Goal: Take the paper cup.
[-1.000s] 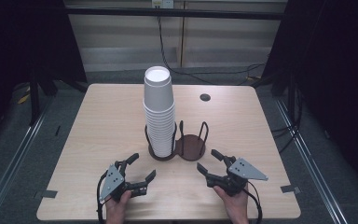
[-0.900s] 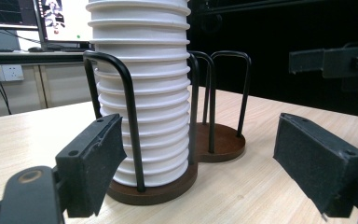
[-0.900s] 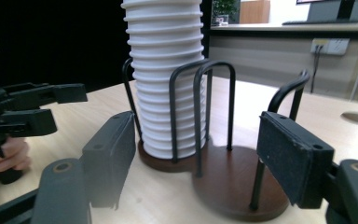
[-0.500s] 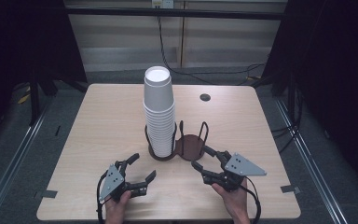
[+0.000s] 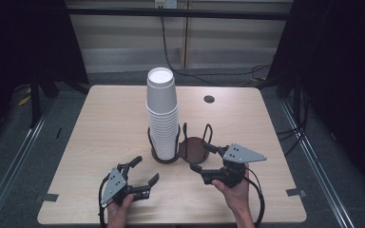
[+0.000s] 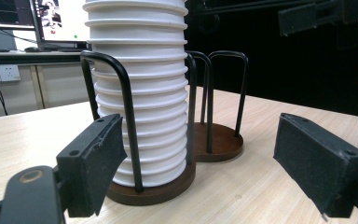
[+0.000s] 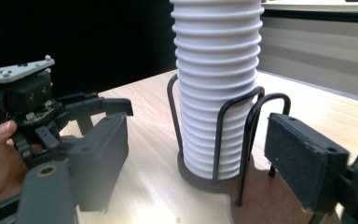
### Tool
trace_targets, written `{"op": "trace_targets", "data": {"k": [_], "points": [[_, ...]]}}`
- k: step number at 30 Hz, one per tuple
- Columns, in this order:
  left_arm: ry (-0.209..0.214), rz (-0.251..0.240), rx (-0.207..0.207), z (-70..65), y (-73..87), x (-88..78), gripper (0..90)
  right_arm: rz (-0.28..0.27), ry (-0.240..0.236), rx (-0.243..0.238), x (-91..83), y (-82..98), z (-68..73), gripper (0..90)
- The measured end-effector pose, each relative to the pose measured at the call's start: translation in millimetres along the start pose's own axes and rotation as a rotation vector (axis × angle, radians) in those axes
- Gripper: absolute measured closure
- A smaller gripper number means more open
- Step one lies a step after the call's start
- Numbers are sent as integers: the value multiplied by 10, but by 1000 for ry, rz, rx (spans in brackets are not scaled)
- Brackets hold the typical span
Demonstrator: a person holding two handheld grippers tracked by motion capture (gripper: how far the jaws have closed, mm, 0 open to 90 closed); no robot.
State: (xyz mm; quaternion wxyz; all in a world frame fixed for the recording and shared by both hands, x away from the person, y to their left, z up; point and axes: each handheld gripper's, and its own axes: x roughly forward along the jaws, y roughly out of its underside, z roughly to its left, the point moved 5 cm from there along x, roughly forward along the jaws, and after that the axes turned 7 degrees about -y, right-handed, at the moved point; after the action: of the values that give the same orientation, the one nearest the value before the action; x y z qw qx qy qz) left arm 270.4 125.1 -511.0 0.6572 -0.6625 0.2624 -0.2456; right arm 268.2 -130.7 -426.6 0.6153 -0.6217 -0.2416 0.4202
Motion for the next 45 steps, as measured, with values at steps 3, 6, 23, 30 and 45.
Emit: {"op": "trace_targets", "data": {"k": [3,6,23,30,45], "points": [[0,0,0,0,0,0,160,-8,-10,3,23,-70,-6,154],[0,0,0,0,0,0,160,5,-28,12,53,-156,-13,145],[0,0,0,0,0,0,160,1,-68,-15,179,-594,-26,157],[3,2,1,3,1,3,161,4,-61,-36,225,-796,-98,140],[3,2,1,1,1,-3,160,53,-116,-48,377,-1132,-150,138]]}}
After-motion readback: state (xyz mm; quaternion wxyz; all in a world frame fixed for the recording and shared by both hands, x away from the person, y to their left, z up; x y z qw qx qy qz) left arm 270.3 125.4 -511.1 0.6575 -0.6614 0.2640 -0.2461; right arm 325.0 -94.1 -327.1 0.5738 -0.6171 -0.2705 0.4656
